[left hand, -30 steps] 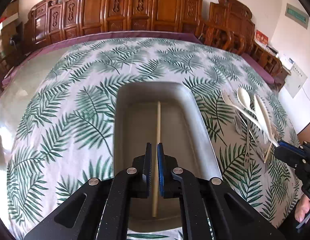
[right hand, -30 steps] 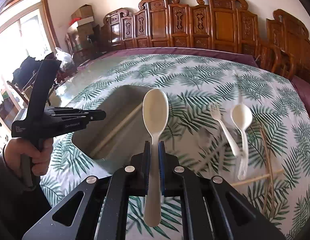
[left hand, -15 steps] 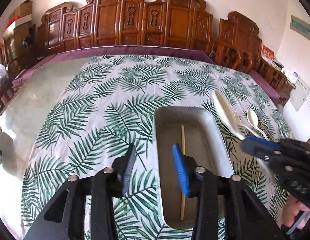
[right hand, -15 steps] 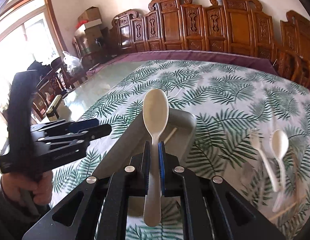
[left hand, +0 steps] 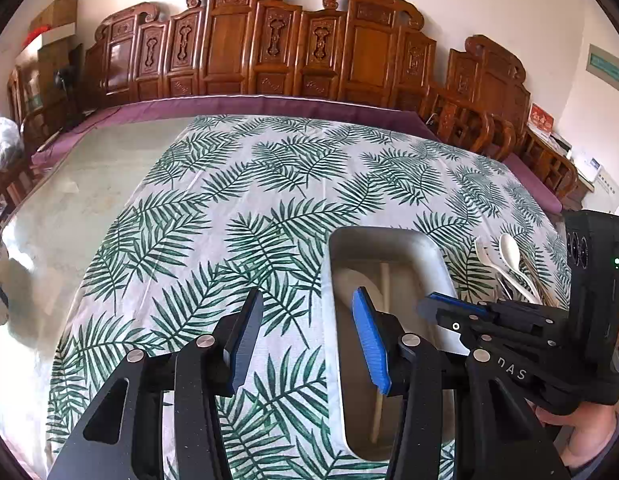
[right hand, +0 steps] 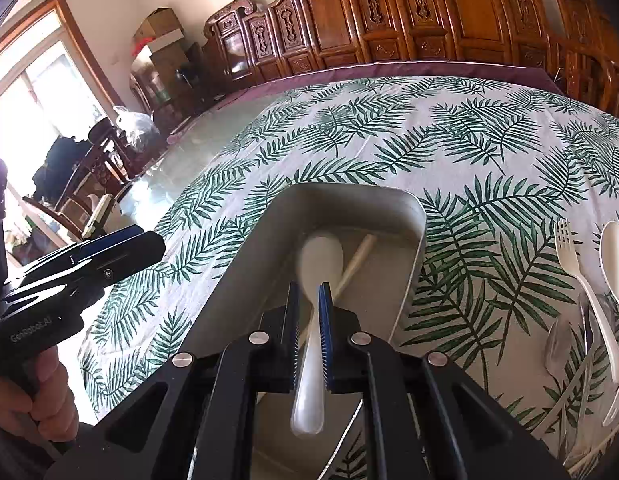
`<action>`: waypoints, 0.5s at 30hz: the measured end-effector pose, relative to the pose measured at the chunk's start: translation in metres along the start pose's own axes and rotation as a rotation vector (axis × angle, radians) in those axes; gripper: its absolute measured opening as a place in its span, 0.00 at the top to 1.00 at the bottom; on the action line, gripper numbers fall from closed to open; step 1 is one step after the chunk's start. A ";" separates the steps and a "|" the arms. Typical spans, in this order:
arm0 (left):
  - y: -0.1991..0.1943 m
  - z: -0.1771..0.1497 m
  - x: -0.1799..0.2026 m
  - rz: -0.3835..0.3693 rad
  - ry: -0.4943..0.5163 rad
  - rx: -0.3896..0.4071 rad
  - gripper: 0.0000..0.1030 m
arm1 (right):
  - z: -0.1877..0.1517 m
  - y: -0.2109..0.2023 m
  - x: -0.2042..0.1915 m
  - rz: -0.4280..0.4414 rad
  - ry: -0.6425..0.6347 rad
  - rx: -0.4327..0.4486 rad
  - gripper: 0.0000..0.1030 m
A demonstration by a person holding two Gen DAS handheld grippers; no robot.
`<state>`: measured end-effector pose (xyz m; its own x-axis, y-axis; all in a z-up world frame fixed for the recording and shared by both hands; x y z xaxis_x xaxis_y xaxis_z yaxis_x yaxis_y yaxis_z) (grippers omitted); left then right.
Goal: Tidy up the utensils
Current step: 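Lower the spoon into the grey tray and open the right gripper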
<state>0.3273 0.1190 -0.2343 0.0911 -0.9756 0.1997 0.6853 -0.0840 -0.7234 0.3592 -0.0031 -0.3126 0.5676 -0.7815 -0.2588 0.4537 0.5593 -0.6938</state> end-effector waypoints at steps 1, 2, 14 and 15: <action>-0.001 0.000 0.002 -0.002 0.005 0.002 0.56 | 0.000 -0.003 0.002 0.003 -0.001 0.005 0.89; -0.002 -0.001 0.006 -0.004 0.011 0.005 0.54 | 0.000 -0.012 0.004 0.001 -0.008 0.016 0.89; -0.015 -0.012 0.079 -0.102 0.080 0.024 0.26 | -0.029 -0.148 0.088 -0.235 -0.104 0.114 0.89; -0.015 -0.013 0.086 -0.108 0.089 0.023 0.26 | -0.033 -0.161 0.100 -0.267 -0.102 0.118 0.89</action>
<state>0.3154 0.0334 -0.2152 -0.0477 -0.9752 0.2159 0.7042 -0.1861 -0.6852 0.3202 -0.1806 -0.2493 0.4814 -0.8765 -0.0049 0.6694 0.3713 -0.6435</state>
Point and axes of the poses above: each gripper's, at about its wrist camera, not at the fingertips, and y roughly the way its jaws point, x to its right, z to its top, the point moved 10 cm from there along y, roughly the way its jaws point, and after that the axes turned 8 degrees about -y, right-handed, at the moved point
